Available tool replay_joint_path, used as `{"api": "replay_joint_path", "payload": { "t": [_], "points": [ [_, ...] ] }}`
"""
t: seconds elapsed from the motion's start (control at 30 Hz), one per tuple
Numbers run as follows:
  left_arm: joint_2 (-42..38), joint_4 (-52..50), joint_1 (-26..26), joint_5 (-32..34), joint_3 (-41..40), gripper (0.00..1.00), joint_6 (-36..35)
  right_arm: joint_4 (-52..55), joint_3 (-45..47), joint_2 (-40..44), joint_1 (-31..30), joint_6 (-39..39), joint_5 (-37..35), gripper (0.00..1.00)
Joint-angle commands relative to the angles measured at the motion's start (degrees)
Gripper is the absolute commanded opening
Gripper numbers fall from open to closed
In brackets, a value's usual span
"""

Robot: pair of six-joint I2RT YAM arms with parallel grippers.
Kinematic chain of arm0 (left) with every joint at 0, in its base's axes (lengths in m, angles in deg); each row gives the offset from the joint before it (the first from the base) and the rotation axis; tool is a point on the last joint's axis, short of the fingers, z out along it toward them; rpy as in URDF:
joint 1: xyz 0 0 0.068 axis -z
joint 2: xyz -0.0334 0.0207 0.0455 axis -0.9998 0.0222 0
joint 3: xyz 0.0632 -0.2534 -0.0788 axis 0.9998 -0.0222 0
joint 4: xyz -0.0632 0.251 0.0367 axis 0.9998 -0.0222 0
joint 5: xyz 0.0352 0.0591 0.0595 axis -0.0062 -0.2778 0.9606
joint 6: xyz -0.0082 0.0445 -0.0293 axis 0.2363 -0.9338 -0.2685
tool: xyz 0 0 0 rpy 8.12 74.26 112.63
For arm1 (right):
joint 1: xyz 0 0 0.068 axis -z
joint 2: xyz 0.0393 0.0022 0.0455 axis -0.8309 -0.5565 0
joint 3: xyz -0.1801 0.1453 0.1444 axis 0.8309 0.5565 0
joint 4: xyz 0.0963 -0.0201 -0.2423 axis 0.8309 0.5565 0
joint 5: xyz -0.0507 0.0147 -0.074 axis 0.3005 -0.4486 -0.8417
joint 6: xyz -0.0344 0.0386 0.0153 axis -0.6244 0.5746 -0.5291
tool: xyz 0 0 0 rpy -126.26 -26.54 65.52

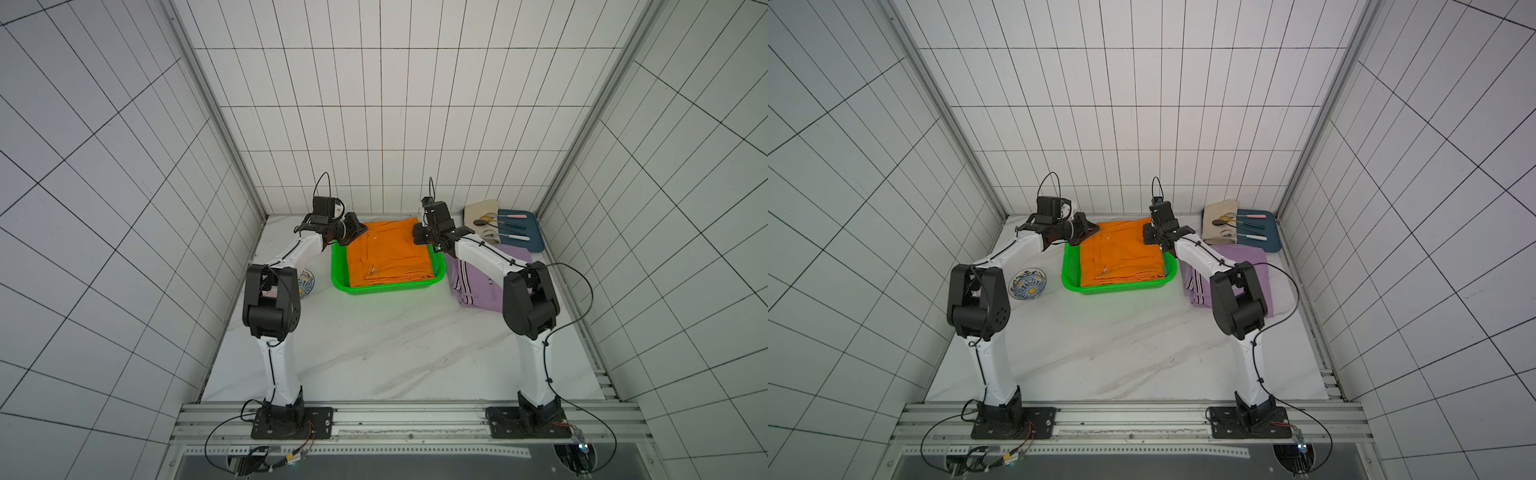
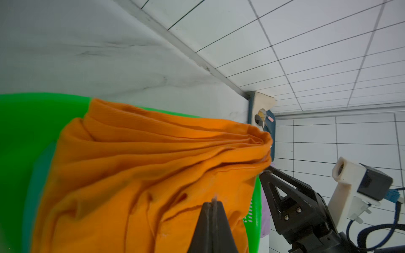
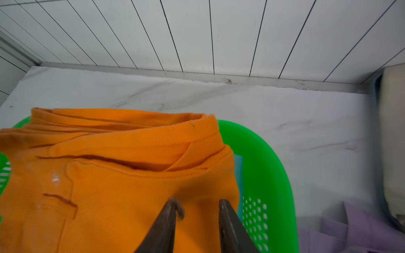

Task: Put the folded long pants in the basket
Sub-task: Place the long pant in the basket, then pick up the long pant at the center of the board.

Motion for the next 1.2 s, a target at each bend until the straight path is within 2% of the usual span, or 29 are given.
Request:
{"api": "replay_joint_path", "payload": {
  "t": [0.0, 0.17, 0.33, 0.43, 0.57, 0.67, 0.7, 0.73, 0.83, 0.87, 0.93, 1.03, 1.17],
  "points": [
    [4.80, -1.89, -1.09, -0.61, 0.61, 0.00, -1.25, 3.26, -3.35, -5.53, 0.16, -0.46, -1.96, 0.33],
    [7.05, 2.78, -2.99, -0.46, -3.36, 0.00, -0.47, -0.71, 2.63, -5.69, 0.25, 1.96, -1.34, 0.31],
    [11.58, 0.51, -4.09, -1.74, 0.38, 0.00, -0.48, 1.54, 2.51, -4.31, 0.25, 1.54, -1.80, 0.33],
    [10.19, 0.73, -3.81, -1.78, -0.38, 0.00, 0.06, 1.37, 3.83, -1.23, 0.22, 1.10, -1.85, 0.36],
    [2.41, 0.94, -2.38, -1.69, -5.12, 0.00, -0.20, -0.92, 8.00, 6.49, 0.21, 0.75, -2.64, 0.51],
    [-8.97, 1.78, -0.60, -0.28, -12.56, 0.00, -0.55, -5.00, 14.96, 15.44, 0.13, 1.59, -2.78, 0.69],
    [-14.41, 2.86, 0.27, 1.07, -16.18, 0.10, -0.34, -7.18, 18.59, 19.07, 0.06, 2.34, -3.02, 0.75],
    [-19.81, 4.22, 1.15, 2.27, -20.07, 0.29, -0.16, -9.56, 22.55, 22.86, 0.05, 3.26, -3.20, 0.79],
    [-35.44, 6.05, 3.29, 6.49, -30.64, 0.75, 0.64, -15.01, 33.50, 32.96, 0.19, 6.99, -3.59, 0.84],
    [-39.87, 5.93, 4.09, 8.39, -33.56, 0.83, 1.26, -15.70, 36.18, 35.47, 0.13, 8.32, -3.79, 0.85],
    [-49.46, 4.52, 6.79, 14.12, -39.80, 0.90, 3.32, -16.71, 42.41, 40.99, 0.34, 11.33, -3.78, 0.87],
    [-59.69, 2.13, 13.24, 20.90, -47.09, 0.92, 5.71, -19.32, 52.16, 48.33, 0.51, 17.15, -6.11, 0.88],
    [-68.53, 1.21, 20.01, 24.40, -56.64, 0.92, 9.70, -23.09, 64.39, 56.12, 1.39, 28.72, -12.27, 0.87]
  ]
}}
